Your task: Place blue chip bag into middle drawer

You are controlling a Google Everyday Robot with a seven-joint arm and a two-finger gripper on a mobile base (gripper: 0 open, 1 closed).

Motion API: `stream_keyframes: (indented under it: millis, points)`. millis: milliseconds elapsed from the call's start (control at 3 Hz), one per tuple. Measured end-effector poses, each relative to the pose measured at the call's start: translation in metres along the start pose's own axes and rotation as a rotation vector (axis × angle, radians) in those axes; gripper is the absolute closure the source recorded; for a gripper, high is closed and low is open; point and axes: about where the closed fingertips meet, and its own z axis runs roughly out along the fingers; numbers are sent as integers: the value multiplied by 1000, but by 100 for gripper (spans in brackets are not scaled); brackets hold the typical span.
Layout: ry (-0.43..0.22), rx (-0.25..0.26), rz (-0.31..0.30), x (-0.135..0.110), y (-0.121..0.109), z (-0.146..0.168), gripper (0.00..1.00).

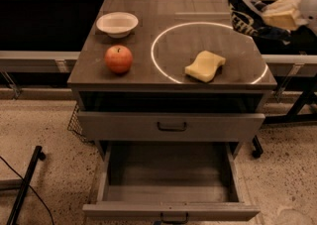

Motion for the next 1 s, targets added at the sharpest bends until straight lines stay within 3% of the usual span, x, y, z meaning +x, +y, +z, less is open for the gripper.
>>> stream_keyframes:
  millis: [333,667,1000]
  points:
    - [-47,-79,-88,13,17,-52,100]
    - [-64,-103,-227,44,47,-118,100]
    - [-60,-101,-229,43,44,-116,100]
